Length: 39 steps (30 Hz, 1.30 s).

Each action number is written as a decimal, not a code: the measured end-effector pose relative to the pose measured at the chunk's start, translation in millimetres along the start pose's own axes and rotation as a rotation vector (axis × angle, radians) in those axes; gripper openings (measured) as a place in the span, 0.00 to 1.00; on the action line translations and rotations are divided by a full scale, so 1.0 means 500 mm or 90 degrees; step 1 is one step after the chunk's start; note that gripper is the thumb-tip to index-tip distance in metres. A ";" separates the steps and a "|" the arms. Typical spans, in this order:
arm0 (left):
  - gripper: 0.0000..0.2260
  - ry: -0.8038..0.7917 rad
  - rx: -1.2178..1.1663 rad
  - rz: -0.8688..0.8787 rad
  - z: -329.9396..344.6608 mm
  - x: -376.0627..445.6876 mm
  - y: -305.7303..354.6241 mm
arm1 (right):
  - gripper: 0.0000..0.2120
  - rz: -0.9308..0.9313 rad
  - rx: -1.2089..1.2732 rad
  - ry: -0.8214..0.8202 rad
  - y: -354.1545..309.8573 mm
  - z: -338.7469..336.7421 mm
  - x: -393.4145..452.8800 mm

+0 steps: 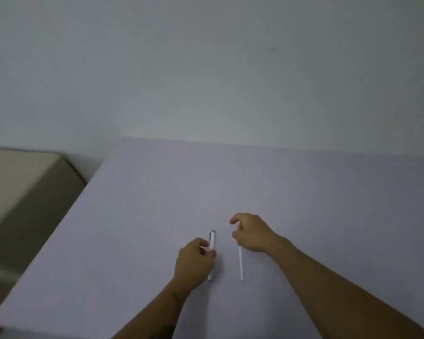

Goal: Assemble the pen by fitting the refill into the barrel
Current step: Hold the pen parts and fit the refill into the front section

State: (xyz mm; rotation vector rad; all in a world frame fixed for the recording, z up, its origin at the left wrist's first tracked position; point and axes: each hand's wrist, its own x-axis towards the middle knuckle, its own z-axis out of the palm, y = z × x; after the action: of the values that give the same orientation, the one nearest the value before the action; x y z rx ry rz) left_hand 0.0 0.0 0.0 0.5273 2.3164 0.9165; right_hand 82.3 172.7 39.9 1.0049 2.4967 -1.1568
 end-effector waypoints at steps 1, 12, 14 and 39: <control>0.13 -0.009 0.016 -0.013 0.009 0.008 0.000 | 0.20 0.010 -0.008 -0.004 0.004 0.008 0.005; 0.05 -0.004 0.192 -0.042 0.064 0.046 -0.014 | 0.17 0.074 0.036 -0.027 0.038 0.047 0.030; 0.05 -0.001 0.137 -0.033 0.058 0.050 -0.015 | 0.15 0.093 0.106 -0.018 0.038 0.053 0.036; 0.04 -0.014 0.100 -0.025 -0.023 0.059 -0.033 | 0.06 0.134 0.084 0.045 0.005 0.038 0.151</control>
State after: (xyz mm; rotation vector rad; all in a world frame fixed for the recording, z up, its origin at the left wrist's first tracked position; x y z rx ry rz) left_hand -31.9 -0.8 -16.0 0.5513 2.3823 0.7115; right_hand 25.8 197.4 -7.9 1.3300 2.3216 -1.2518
